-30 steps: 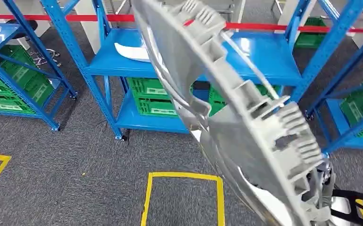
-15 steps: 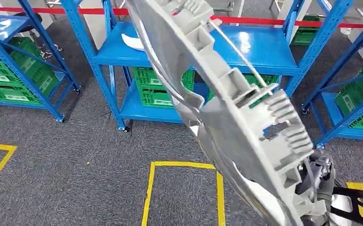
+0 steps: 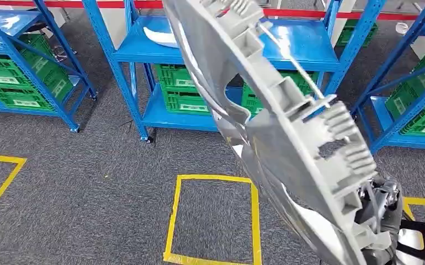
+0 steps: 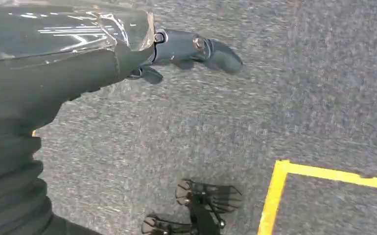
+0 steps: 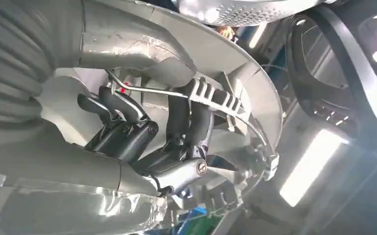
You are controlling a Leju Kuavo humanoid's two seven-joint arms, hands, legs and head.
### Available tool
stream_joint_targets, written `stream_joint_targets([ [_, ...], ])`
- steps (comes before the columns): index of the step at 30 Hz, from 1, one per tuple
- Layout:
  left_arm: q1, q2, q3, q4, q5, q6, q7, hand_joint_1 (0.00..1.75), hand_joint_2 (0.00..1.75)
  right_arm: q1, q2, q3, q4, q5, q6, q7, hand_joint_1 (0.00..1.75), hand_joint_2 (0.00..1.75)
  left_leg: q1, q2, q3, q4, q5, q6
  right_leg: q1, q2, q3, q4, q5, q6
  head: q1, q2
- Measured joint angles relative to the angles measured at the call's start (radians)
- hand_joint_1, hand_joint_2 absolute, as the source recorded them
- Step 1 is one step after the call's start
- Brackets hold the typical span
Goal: Take the parts from the cabinet and place them on the table.
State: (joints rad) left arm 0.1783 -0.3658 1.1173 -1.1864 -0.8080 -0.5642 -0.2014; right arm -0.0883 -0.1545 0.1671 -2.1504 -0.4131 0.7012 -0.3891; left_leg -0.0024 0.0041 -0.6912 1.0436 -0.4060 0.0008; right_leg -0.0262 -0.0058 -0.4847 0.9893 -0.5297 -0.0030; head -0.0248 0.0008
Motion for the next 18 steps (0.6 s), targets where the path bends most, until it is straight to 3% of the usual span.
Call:
stream_joint_targets([
  [2,0.002,0.001,-0.011,-0.005,0.004,-0.001,-0.002,0.00,1.75,0.000,0.000,0.000,0.000,0.000,-0.002,-0.005,1.75,1.75,0.007,-0.001,-0.028,0.133,-0.131,-0.014,0.002,-0.001,-0.026,0.001,0.024,-0.005,-0.003,0.000],
  [3,0.002,0.002,-0.014,-0.006,0.005,-0.001,-0.003,0.00,1.75,0.000,0.000,-0.001,0.001,0.000,-0.002,-0.008,1.75,1.75,0.010,-0.001,-0.042,0.215,-0.173,-0.018,0.003,0.000,-0.038,0.002,0.037,-0.004,-0.003,0.000],
  [4,0.002,0.002,-0.016,-0.007,0.005,-0.002,-0.005,0.00,1.75,0.001,-0.001,-0.001,0.002,0.000,-0.002,-0.011,1.75,1.75,0.012,-0.001,-0.047,0.274,-0.181,-0.020,0.004,-0.001,-0.051,0.003,0.049,-0.002,-0.003,0.000],
  [5,0.001,0.002,-0.018,-0.007,0.005,-0.004,-0.005,0.00,1.75,0.001,-0.002,-0.001,0.005,0.000,-0.002,-0.012,1.75,1.75,0.014,0.000,-0.034,0.294,-0.160,-0.020,0.004,-0.001,-0.066,0.004,0.061,0.000,-0.003,0.000],
  [6,0.001,0.002,-0.022,-0.007,0.005,-0.004,-0.005,0.00,1.75,0.001,-0.002,-0.002,0.005,0.000,-0.002,-0.013,1.75,1.75,0.015,0.000,0.002,0.266,-0.120,-0.019,0.005,-0.001,-0.082,0.006,0.072,0.002,-0.003,0.000],
  [7,0.000,0.002,-0.024,-0.007,0.005,-0.003,-0.006,0.00,1.75,0.001,-0.002,-0.002,0.005,0.000,-0.002,-0.013,1.75,1.75,0.015,-0.001,0.056,0.204,-0.089,-0.016,0.005,0.000,-0.093,0.006,0.081,0.004,-0.003,0.000],
  [8,-0.001,0.002,-0.025,-0.007,0.008,0.000,-0.008,0.00,1.75,0.001,-0.002,-0.004,0.005,0.001,-0.005,-0.012,1.75,1.75,0.015,-0.004,0.130,0.106,-0.077,-0.010,0.006,0.001,-0.101,0.006,0.091,0.008,-0.004,0.000],
  [9,-0.003,0.002,-0.026,-0.008,0.011,0.000,-0.011,0.00,1.75,0.000,-0.001,-0.005,0.005,0.004,-0.010,-0.010,1.75,1.75,0.012,-0.009,0.199,0.010,-0.100,-0.003,0.005,0.001,-0.105,0.006,0.099,0.011,-0.003,0.000],
  [10,-0.002,0.003,-0.027,-0.008,0.011,0.000,-0.016,0.00,1.75,-0.002,-0.001,-0.007,0.005,0.017,-0.017,-0.015,1.75,1.75,0.006,-0.011,0.240,-0.062,-0.127,0.004,0.009,0.001,-0.108,0.006,0.106,0.021,-0.002,0.000],
  [11,-0.004,0.003,-0.031,-0.008,0.010,0.000,-0.021,0.00,1.75,-0.002,-0.001,-0.008,0.005,0.038,-0.020,-0.022,1.75,1.75,0.002,-0.010,0.241,-0.074,-0.132,0.007,0.005,-0.001,-0.112,0.002,0.117,0.029,-0.002,0.000],
  [13,-0.003,0.002,-0.039,-0.008,0.006,0.002,-0.033,0.00,1.75,-0.002,-0.002,-0.008,0.006,0.051,-0.021,-0.044,1.75,1.75,-0.010,-0.010,0.224,-0.076,-0.112,0.025,-0.002,-0.002,-0.121,-0.005,0.140,0.044,-0.003,0.000],
  [14,-0.003,0.001,-0.040,-0.007,0.004,0.005,-0.038,0.00,1.75,-0.001,-0.002,-0.008,0.006,0.048,-0.021,-0.050,1.75,1.75,0.000,-0.003,0.213,-0.094,-0.091,0.038,0.000,-0.001,-0.129,-0.003,0.138,0.048,-0.002,0.000],
  [15,-0.006,-0.001,-0.042,-0.003,0.002,0.008,-0.042,0.00,1.75,0.000,-0.003,-0.009,0.008,0.043,-0.022,-0.052,1.75,1.75,-0.003,0.004,0.208,-0.095,-0.078,0.045,-0.001,0.002,-0.146,0.018,0.105,0.038,-0.002,0.000],
  [16,-0.009,0.000,-0.045,0.000,0.001,0.011,-0.045,0.00,1.75,-0.003,-0.002,-0.010,0.008,0.038,-0.023,-0.053,1.75,1.75,-0.003,0.008,0.191,-0.093,-0.066,0.057,0.001,0.002,-0.166,0.072,0.048,0.024,0.005,0.000],
  [17,-0.009,0.000,-0.046,0.002,-0.002,0.011,-0.046,0.00,1.75,-0.003,-0.002,-0.010,0.009,0.034,-0.023,-0.055,1.75,1.75,-0.006,0.012,0.176,-0.092,-0.055,0.057,0.001,0.002,-0.185,0.143,-0.004,0.016,0.007,0.000],
  [18,-0.010,-0.001,-0.048,0.005,-0.005,0.011,-0.048,0.00,1.75,-0.003,-0.002,-0.010,0.009,0.030,-0.023,-0.055,1.75,1.75,-0.009,0.017,0.162,-0.091,-0.044,0.059,0.001,0.003,-0.204,0.224,-0.047,0.015,0.007,0.000],
])
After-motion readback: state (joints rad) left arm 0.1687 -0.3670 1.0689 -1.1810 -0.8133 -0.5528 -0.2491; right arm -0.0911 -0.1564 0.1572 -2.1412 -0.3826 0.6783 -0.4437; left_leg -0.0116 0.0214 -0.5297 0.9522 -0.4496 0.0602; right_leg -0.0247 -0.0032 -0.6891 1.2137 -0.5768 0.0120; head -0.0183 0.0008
